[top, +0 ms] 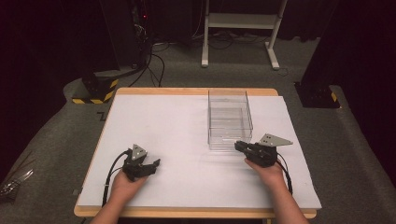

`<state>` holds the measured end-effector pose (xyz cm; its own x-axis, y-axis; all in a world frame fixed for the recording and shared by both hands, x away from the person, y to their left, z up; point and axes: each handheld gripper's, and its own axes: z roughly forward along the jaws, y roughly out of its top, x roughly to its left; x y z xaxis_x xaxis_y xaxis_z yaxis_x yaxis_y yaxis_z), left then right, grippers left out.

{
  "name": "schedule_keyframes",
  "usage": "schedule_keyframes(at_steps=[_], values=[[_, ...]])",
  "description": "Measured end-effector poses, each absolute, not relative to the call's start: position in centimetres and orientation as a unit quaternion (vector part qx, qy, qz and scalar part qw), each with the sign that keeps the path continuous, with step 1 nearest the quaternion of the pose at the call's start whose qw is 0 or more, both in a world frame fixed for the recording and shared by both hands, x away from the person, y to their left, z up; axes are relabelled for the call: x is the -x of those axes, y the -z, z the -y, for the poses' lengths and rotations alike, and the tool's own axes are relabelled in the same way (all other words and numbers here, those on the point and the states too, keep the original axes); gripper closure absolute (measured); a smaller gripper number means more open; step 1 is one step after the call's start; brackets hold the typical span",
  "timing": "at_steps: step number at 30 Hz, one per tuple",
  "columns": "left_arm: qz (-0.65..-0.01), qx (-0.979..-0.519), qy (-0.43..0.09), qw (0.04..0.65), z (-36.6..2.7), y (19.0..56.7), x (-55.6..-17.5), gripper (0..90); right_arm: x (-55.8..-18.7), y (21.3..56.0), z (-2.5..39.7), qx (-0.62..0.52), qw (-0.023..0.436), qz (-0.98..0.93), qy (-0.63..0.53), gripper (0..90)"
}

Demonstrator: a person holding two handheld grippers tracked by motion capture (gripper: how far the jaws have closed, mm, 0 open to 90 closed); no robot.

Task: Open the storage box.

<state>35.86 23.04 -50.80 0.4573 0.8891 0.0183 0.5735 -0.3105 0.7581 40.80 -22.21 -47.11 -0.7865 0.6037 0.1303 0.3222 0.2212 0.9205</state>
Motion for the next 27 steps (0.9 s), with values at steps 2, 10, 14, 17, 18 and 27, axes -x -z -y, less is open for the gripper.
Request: schedule_keyframes(at_steps=[2, 10, 14, 17, 18, 27], values=[[-0.471, -0.777, -0.224, 0.352, -23.0, 50.8, -35.9, 35.0, -40.7, 47.1, 22.3, -0.298, 0.128, -0.772, -0.547, 80.3], [-0.471, -0.777, -0.224, 0.352, -23.0, 50.8, -35.9, 35.0, -40.0, 47.1, 22.5, -0.291, 0.123, -0.775, -0.548, 81.3], [-0.471, -0.777, -0.224, 0.352, -23.0, 50.8, -35.9, 35.0, -39.6, 47.1, 22.6, -0.287, 0.121, -0.775, -0.549, 81.6], [-0.471, -0.777, -0.224, 0.352, -23.0, 50.8, -35.9, 35.0, -39.4, 47.1, 22.7, -0.286, 0.119, -0.775, -0.550, 81.8], [-0.471, -0.778, -0.224, 0.352, -23.0, 50.8, -35.9, 35.0, -39.3, 47.1, 22.7, -0.286, 0.119, -0.776, -0.550, 81.9], [-0.470, -0.778, -0.224, 0.351, -23.0, 50.8, -35.9, 35.0, -38.3, 47.1, 22.9, -0.279, 0.113, -0.778, -0.552, 82.4]])
